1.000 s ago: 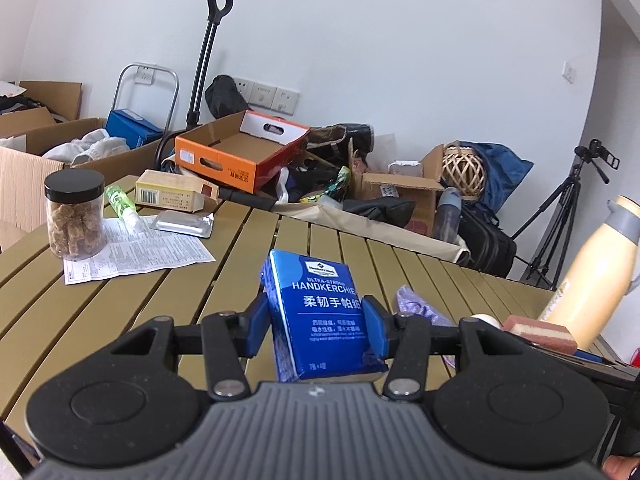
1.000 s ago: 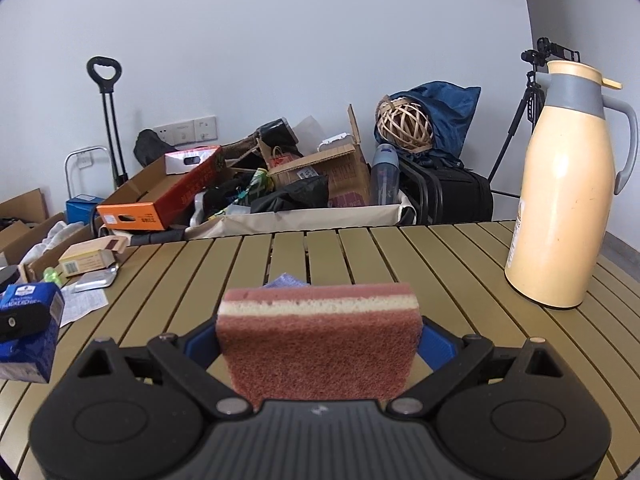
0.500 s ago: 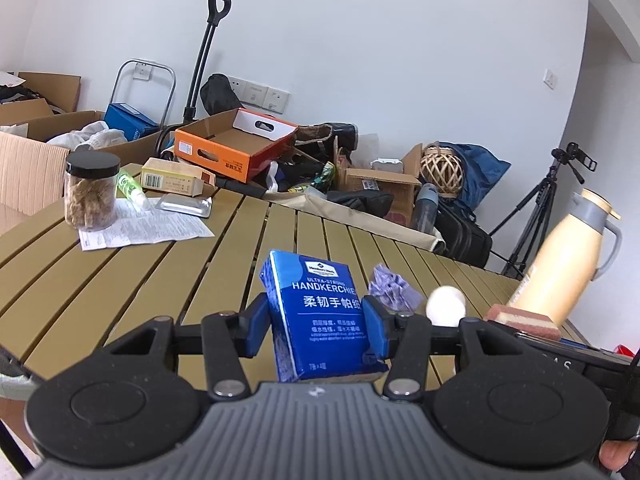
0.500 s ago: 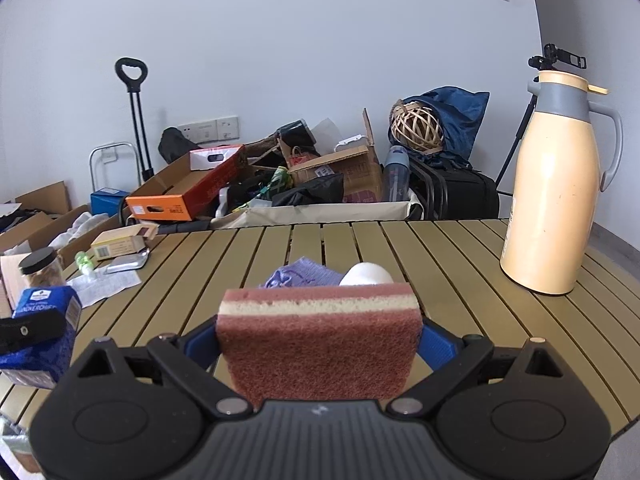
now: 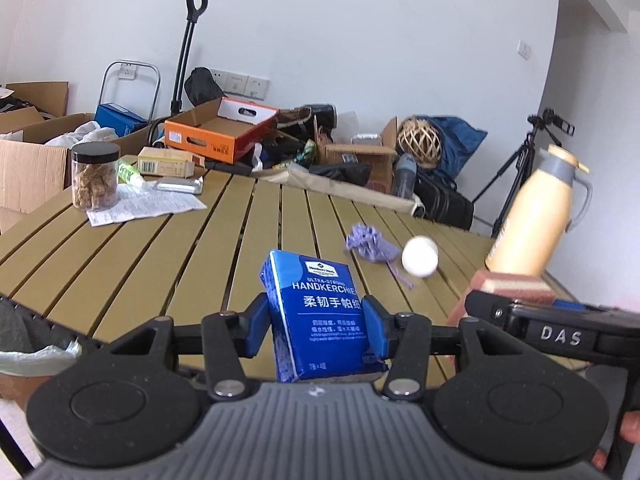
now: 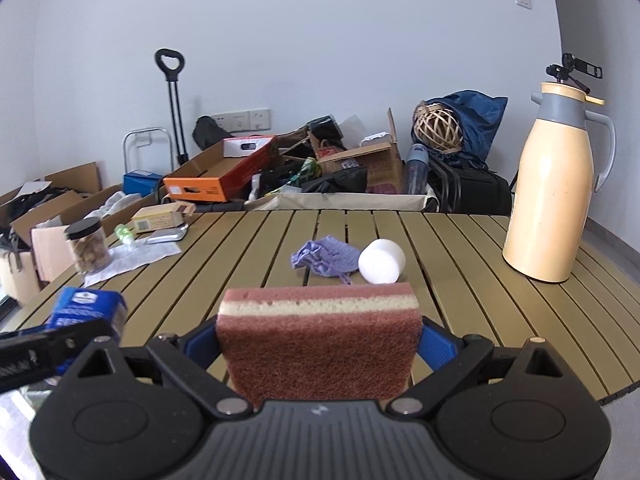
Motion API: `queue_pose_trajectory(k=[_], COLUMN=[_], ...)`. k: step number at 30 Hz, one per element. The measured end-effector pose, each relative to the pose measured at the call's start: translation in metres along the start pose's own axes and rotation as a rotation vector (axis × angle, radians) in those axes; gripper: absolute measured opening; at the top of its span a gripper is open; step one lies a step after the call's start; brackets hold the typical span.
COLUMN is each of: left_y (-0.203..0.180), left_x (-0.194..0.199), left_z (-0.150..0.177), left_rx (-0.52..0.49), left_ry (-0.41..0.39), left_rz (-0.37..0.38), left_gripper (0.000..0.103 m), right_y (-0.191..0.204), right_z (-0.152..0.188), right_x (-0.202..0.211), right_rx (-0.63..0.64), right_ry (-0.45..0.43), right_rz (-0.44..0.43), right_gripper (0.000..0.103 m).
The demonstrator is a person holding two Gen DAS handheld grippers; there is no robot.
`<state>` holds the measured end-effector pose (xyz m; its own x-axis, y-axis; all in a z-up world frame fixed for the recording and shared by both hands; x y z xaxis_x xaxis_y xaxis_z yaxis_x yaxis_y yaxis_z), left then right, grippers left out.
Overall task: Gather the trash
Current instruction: 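Carry the handkerchief box and pink sponge down toward the black bin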
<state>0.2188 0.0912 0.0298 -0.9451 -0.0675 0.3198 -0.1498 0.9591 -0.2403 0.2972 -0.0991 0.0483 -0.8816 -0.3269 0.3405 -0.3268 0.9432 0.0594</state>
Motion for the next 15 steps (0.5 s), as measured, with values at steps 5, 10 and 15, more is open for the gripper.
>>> queue_pose_trajectory(k=[5, 10, 15], left_y=[-0.005, -0.006, -0.003], left_x=[0.013, 0.023, 0.033], left_z=[0.012, 0.023, 0.038], left_rx=[-0.037, -0.068, -0.095], left_ry=[0.024, 0.05, 0.081], left_rz=[-0.007, -0.013, -0.021], left_gripper=[0.05, 0.05, 0.05], right_y=[0.002, 0.002, -0.002], right_z=[0.012, 0.031, 0.053], right_x=[0.02, 0.034, 0.046], right_rx=[0.011, 0.023, 0.027], right_ry=[0.015, 0.049, 0.091], right_rz=[-0.03, -0.056, -0.08], right_gripper=[0.098, 0.098, 0.098])
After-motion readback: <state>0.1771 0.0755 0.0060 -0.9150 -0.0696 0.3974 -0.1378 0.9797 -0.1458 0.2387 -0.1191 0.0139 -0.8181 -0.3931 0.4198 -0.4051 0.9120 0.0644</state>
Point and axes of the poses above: each gripper's, at about its wrist camera, not at the fingertips, and x roughly against the way its jaws point, y to its left, z to its underside, the point moved 2 cm from there along -x, roughly the way its jaws point, and after that the axes turned 7 degrees about -y, right-handed, at the moved point
